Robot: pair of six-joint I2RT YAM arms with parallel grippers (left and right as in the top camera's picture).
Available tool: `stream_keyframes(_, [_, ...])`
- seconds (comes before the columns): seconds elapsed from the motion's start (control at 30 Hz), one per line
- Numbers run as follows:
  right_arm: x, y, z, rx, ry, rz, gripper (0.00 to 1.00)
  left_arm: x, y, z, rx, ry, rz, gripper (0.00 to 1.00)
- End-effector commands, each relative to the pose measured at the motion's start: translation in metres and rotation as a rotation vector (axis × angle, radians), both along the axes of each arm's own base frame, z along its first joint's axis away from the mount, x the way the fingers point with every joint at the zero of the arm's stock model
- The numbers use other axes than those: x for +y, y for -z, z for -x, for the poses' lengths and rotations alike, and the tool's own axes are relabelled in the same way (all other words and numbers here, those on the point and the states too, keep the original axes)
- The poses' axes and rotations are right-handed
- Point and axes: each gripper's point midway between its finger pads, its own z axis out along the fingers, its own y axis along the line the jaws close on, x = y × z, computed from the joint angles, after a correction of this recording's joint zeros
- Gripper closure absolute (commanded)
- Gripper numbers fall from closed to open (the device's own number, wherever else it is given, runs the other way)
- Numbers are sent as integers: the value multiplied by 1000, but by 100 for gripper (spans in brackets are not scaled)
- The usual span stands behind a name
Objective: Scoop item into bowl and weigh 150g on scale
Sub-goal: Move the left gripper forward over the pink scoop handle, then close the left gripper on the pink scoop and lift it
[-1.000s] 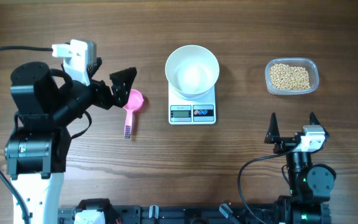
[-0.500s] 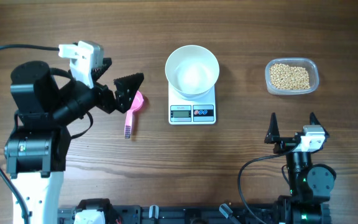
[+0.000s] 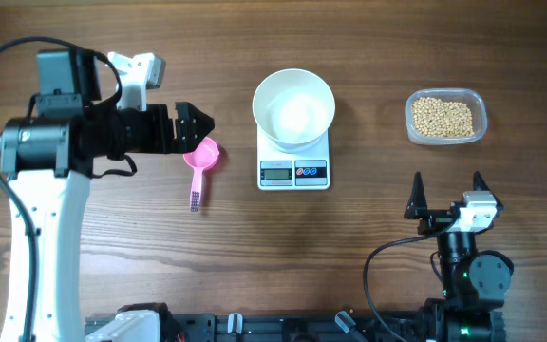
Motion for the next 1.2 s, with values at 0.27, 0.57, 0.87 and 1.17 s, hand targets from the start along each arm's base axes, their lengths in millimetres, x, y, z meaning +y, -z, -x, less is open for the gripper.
stream_keyframes(0.27, [-2, 0, 0, -2, 12, -13, 1, 11, 13, 4, 66, -27, -61, 0])
stream_keyframes(0.57, [-2, 0, 0, -2, 12, -13, 0, 32, 44, 6, 180, -78, -183, 0])
stream_keyframes(0.87, [-2, 0, 0, -3, 12, -13, 0, 23, 65, 24, 334, -66, -130, 0])
stream_keyframes(1.17, [-2, 0, 0, -2, 12, -14, 0, 36, 145, 53, 586, -284, -149, 0])
